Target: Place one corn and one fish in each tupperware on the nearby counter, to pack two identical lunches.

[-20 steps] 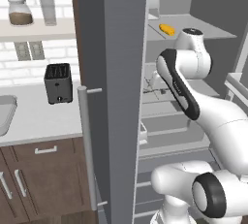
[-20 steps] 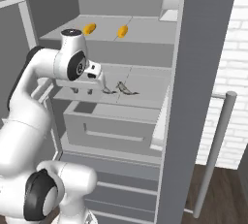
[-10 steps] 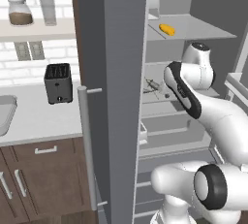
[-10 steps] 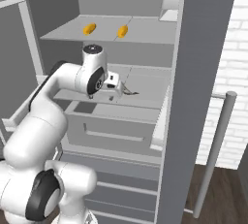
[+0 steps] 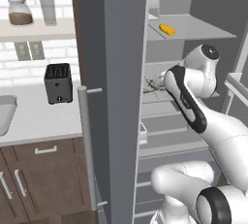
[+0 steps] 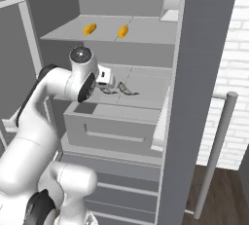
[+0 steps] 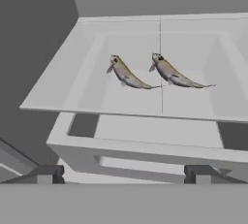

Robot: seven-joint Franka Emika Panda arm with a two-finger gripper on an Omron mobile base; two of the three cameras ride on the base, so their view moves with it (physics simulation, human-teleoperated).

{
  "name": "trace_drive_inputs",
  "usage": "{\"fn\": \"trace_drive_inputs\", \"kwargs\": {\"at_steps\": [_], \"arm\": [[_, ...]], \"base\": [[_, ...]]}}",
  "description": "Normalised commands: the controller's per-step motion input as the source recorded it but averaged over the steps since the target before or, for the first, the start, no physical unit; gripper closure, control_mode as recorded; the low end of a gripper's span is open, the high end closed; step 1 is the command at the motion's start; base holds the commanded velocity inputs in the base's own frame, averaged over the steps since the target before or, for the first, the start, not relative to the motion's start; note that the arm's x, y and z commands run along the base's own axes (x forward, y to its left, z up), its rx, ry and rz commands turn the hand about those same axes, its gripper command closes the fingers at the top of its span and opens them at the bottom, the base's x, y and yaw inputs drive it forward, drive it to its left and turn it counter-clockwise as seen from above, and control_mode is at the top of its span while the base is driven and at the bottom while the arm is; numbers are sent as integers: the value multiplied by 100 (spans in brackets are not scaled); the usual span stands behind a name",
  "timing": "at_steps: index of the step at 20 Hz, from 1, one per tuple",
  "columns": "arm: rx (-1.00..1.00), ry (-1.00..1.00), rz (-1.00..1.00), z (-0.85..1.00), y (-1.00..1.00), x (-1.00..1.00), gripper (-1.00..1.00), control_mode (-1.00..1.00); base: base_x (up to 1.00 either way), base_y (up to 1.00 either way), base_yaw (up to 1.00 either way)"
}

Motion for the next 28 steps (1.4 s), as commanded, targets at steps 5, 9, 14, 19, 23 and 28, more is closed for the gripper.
{"fn": "trace_drive_inputs", "kwargs": {"at_steps": [5, 9, 14, 19, 23, 28], "arm": [[-1, 1, 0, -3, 28, 4, -100, -100], [-9, 2, 0, -5, 44, 46, -100, -100], [0, 0, 0, -15, 1, 42, -100, -100], [0, 0, 0, -31, 0, 46, -100, -100], [0, 0, 0, -24, 0, 48, -100, -100], [0, 0, 0, -21, 0, 44, -100, -100]], "base": [[0, 0, 0], [0, 0, 0], [0, 0, 0], [0, 0, 0], [0, 0, 0], [0, 0, 0]]}}
